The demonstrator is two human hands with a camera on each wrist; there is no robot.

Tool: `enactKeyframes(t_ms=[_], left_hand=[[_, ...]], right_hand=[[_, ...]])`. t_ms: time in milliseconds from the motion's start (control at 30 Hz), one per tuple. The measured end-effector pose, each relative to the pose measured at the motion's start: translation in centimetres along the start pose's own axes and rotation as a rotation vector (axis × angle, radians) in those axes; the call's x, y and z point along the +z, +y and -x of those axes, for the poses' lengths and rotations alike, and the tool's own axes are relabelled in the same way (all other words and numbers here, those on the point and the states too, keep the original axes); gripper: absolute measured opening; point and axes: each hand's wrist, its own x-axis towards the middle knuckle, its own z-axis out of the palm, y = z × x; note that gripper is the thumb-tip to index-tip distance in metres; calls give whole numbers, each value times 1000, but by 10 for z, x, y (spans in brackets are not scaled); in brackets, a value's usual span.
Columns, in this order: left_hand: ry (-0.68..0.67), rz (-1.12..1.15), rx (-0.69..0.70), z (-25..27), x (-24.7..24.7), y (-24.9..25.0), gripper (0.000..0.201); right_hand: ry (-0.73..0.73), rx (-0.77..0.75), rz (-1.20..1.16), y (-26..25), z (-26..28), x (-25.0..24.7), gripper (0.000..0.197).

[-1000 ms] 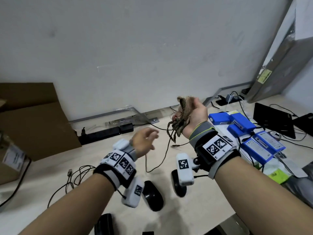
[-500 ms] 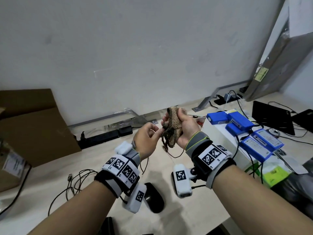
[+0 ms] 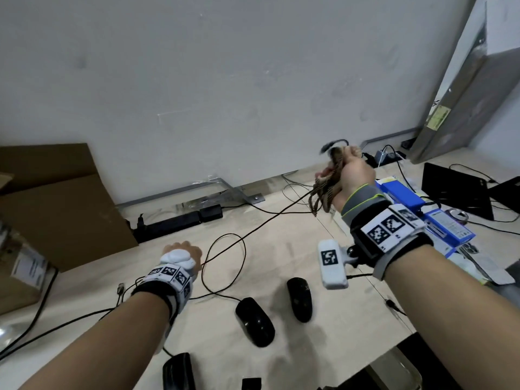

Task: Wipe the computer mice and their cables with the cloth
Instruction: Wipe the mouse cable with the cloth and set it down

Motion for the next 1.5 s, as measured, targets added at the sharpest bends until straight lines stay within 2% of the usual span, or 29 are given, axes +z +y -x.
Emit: enactKeyframes(t_ms=[67,133,167,233,300,367,433,467,567,633,733,800,867,900,967,1067,1133,1200,1300,1367,1433,1500], left_hand=[[-42,2,-33,-3,8,-8,33],[17,93,-18,-3,3,-2,34],[115,220,12,-4,-1,5,33],[318,649,137,-1,-17,28,25],[403,1123,273,12,-45,55,12],[321,1455,403,31,-75,78,11],[195,1627,454,44,-91,92,13],[201,1648,433,45,-91,95,16],[496,1398,276,30,-76,83,26],[593,1253,234,22,-61,68,33],[510,975,237,9,-36,49,36],[392,750,231,1,-25,44,30],[303,647,239,0,-24,45,23],[281,681,261,3,-27,48,19],[322,910,265,15,-35,53,13],[625,1366,173,26,-56,61,5],[751,1535,151,32,-71,68,13],[730,1634,172,40,-83,76,15],[670,1665,181,44,-85,84,14],[655,1687,191,48,-84,85,6],[619,1680,250,52,-85,82,7],[526,1735,306,54,-87,79,13]], right_hand=[[-17,5,-14,-6,-6,-1,23],[-40,42,-12,-3,-9,-1,24],[-49,64,-15,3,-9,1,24],[-78,107,-29,14,-3,6,25],[-124,150,-34,29,6,12,28],[-166,187,-33,43,15,17,33],[-177,222,-38,55,20,19,34],[-173,237,-37,59,23,19,33],[-138,272,-21,65,22,16,30],[-80,273,1,62,16,11,25],[-38,268,66,61,14,4,20],[-84,199,122,72,23,2,19],[-166,114,219,84,33,0,22],[-215,101,246,87,37,-1,24],[-293,121,247,87,39,-3,25],[-353,170,250,85,39,-6,30],[-388,211,276,87,43,-7,41],[-423,253,246,90,49,-8,45],[-438,313,196,95,55,-9,45],[-480,353,191,97,56,-11,49],[-529,397,182,97,58,-11,49],[-544,418,157,97,57,-13,51]])
